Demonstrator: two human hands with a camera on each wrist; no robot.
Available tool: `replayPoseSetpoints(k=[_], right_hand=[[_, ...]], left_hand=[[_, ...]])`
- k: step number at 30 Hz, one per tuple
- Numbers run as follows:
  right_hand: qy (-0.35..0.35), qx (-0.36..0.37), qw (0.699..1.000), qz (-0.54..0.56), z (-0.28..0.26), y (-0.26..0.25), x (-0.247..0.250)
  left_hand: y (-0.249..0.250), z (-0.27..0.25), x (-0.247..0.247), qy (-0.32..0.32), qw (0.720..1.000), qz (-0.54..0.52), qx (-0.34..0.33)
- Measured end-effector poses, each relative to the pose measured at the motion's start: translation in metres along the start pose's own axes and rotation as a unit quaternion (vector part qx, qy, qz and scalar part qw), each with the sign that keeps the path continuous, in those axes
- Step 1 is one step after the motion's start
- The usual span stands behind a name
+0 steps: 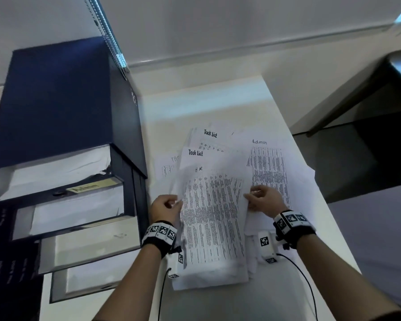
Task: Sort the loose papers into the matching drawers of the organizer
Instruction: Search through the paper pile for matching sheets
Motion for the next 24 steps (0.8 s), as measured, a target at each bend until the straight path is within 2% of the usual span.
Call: replayPoseSetpoints(k=[4, 6, 8, 11, 14, 16, 17, 21, 24], right_hand=[[0.053, 0.039, 0.997, -0.042, -0.005, -0.006, -0.017], [0.052, 0.05, 0.997, -0.034, -0.004, -0.005, -0.018], [0.056, 0.044, 0.997, 0.003, -0.005, -0.004, -0.012], [0.106, 0.02, 0.993, 0.041, -0.006, -0.001, 0.003], [0.042, -0.001, 0.995, 0.085, -0.008, -0.002, -0.001], [0.002, -0.019, 0.999, 0.047, -0.011, -0.003, -0.009], [0.01, -0.021, 1.0, 0.013, -0.014, -0.005, -0.009], [0.127, 0.019, 0.984, -0.126, -0.021, -0.006, -0.003], [0.138, 0.093, 0.973, -0.158, -0.026, -0.025, -0.007]], left_hand=[[0.002, -0.01, -0.015, -0.127, 0.991, -0.013, -0.048], [0.002, -0.014, -0.016, -0.156, 0.985, 0.002, -0.077], [0.002, -0.016, -0.016, -0.16, 0.984, 0.006, -0.083], [-0.001, -0.016, -0.017, -0.151, 0.987, -0.002, -0.06], [-0.006, -0.008, -0.022, -0.13, 0.989, 0.042, -0.054], [-0.003, -0.008, -0.027, -0.129, 0.988, 0.063, -0.062], [0.001, -0.01, -0.028, -0.128, 0.988, 0.063, -0.063], [0.022, -0.016, -0.025, -0.129, 0.989, 0.038, -0.069], [0.057, -0.022, -0.015, -0.178, 0.979, -0.046, -0.09]])
Point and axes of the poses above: each hand's wrist, its own z-axis towards the middle knuckle, its own x-axis out of the back of the hand, y = z × x, the point moved 4 cm from there along z, towards the middle knuckle
